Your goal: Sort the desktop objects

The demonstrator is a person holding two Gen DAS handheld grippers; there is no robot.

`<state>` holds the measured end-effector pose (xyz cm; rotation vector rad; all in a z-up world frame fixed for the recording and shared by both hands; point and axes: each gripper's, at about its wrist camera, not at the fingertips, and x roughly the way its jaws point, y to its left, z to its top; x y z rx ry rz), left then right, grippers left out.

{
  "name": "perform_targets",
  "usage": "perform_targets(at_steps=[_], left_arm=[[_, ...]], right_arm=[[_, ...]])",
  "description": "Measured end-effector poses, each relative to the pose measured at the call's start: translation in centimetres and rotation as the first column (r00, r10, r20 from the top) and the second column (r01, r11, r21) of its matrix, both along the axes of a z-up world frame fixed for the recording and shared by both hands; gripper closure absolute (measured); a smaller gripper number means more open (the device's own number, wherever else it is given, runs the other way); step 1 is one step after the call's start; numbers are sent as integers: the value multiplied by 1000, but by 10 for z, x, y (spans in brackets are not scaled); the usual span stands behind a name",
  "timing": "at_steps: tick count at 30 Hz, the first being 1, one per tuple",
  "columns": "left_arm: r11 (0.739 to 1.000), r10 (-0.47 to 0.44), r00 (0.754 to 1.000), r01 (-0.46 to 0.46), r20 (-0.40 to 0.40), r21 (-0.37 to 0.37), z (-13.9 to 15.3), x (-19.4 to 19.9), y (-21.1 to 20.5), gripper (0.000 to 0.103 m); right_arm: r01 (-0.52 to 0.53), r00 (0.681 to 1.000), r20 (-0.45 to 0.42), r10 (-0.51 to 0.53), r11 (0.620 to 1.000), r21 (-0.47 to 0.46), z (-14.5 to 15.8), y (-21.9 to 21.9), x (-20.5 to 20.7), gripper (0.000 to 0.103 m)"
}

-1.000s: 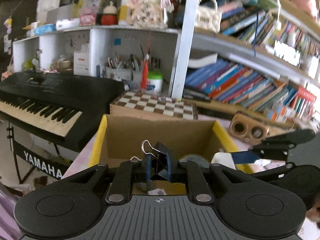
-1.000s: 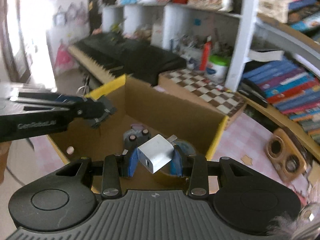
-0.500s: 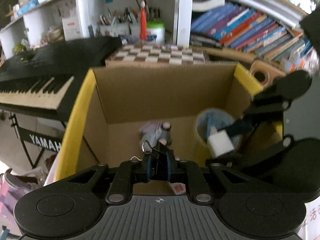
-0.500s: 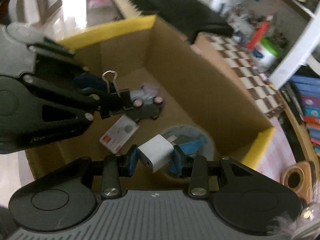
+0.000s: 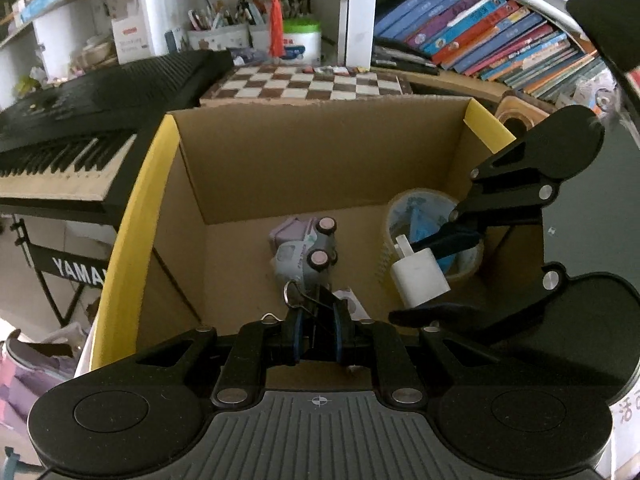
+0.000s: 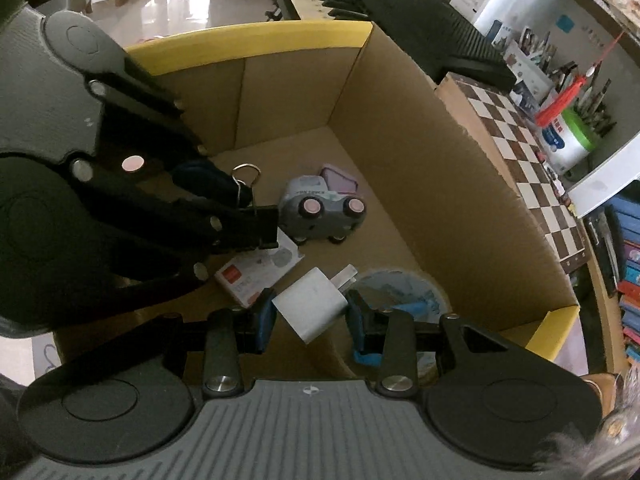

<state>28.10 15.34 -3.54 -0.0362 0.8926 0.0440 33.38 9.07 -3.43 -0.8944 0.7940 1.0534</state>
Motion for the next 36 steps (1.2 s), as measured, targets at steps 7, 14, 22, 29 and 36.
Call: perform_targets(at_steps=[7,14,22,29,36], left_arm=[[999,41,989,-38,142,-20,21,-21,0,87],[997,64,968,-52,245,-55,45,-44,-5,78],[996,77,933,-58,352,-63,67,-75,-17,51],[997,79,908,-63,412,-51,78,-105,-26,37],[993,111,900,-82,423,-86,77,-140,-33,27]], right_arm=[[78,997,-8,-77,993,91,10,-9,-3,61],[144,986,46,-158,966,216,36,-30,-23,57],[279,937,94,-337,880,384,68,-75,-43,52],[441,838,58,-542,737,512,84,-131,-66,52],[569,724,-17,-690,583,580,81,-174,-101,51]])
